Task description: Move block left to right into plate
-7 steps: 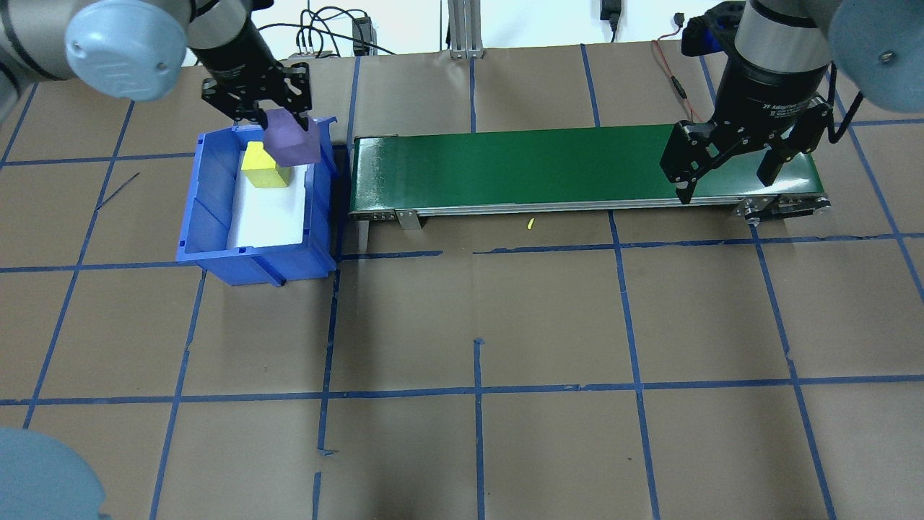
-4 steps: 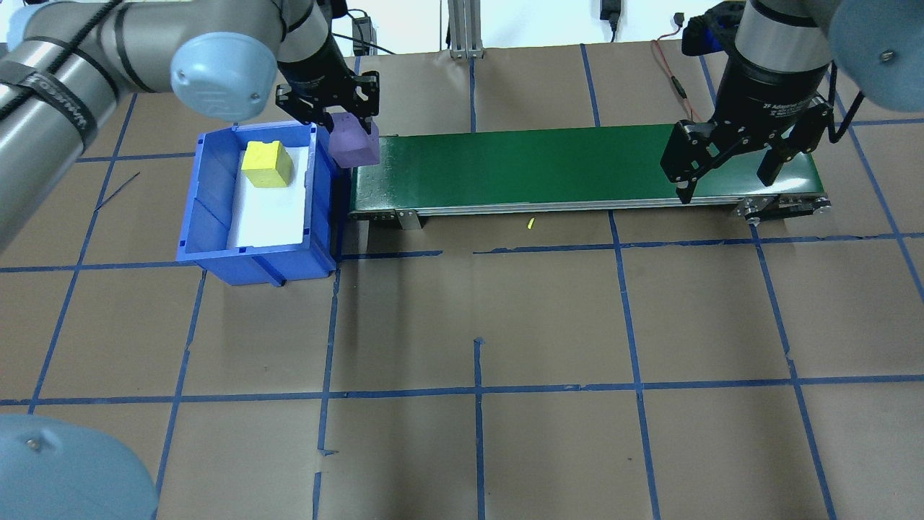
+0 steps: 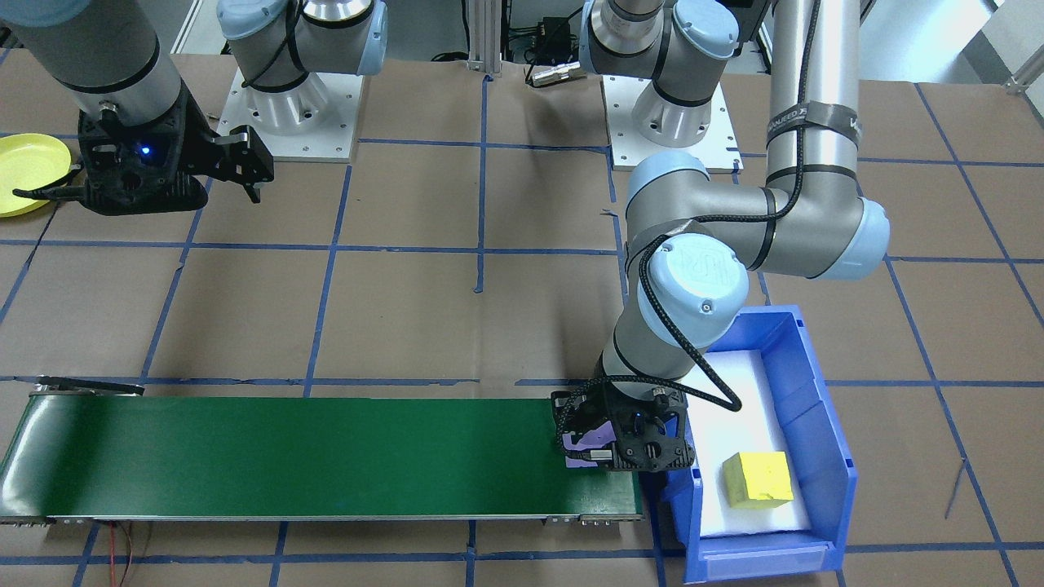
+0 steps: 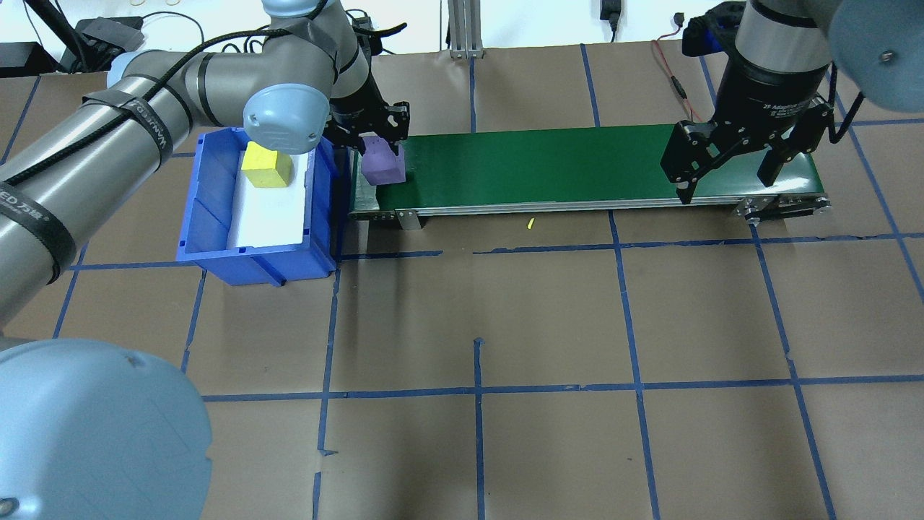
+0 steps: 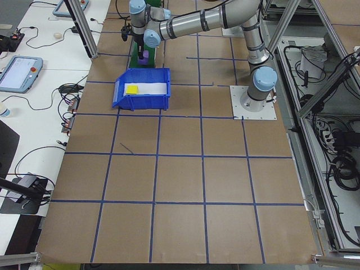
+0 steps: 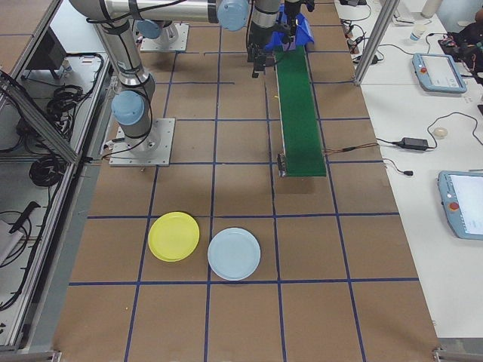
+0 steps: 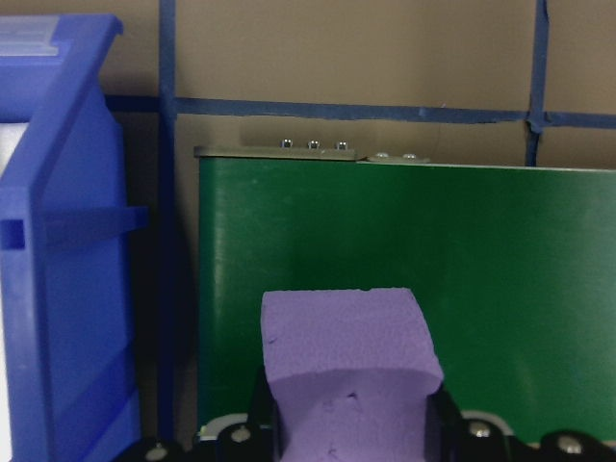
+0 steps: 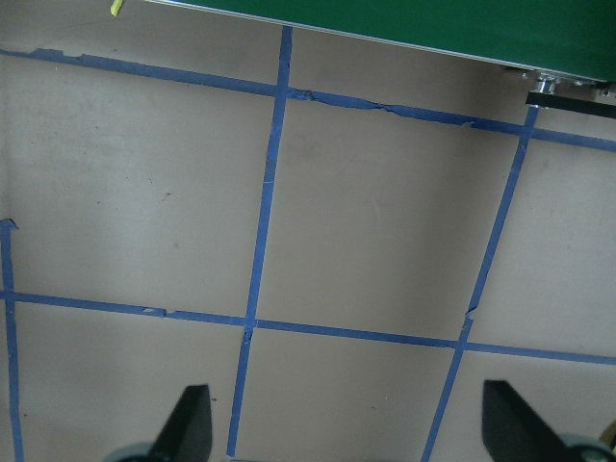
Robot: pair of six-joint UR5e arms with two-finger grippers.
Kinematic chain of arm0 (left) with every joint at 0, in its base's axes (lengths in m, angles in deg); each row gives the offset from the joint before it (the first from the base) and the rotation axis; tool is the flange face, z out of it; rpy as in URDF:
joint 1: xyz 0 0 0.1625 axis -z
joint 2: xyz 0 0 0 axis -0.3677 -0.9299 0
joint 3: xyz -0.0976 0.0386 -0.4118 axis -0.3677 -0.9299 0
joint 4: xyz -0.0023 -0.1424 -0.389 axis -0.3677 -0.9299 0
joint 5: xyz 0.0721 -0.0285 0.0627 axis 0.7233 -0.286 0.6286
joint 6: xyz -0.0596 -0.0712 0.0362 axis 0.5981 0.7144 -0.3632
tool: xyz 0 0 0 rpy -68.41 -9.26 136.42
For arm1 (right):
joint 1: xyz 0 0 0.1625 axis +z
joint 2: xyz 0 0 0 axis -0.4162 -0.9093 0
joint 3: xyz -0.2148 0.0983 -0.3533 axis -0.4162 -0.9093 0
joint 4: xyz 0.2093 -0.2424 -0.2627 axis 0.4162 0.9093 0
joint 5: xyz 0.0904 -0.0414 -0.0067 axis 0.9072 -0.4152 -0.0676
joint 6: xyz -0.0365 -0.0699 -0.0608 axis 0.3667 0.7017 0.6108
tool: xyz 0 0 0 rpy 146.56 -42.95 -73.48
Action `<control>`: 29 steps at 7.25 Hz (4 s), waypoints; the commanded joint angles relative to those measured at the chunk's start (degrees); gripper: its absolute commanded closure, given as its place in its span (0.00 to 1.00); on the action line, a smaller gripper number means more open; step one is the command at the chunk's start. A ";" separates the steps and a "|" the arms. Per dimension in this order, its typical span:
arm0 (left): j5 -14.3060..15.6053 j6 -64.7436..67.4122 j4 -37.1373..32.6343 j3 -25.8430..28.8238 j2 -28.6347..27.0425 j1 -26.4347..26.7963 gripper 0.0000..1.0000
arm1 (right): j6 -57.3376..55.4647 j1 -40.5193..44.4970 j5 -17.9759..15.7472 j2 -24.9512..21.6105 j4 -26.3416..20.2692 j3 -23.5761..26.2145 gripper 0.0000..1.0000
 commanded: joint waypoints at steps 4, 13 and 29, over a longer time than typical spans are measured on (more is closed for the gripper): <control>2.45 -7.47 -3.96 0.85 6.71 -4.34 0.00 | 0.09 -0.01 0.00 0.00 0.00 0.00 0.00; 4.93 -17.02 2.18 1.21 -6.64 -16.16 0.06 | 0.79 -0.01 -0.09 0.00 0.00 0.00 0.00; -0.96 -1.37 4.09 -2.31 -0.48 -0.08 0.72 | 1.58 -2.30 25.05 26.72 37.18 -1.58 0.06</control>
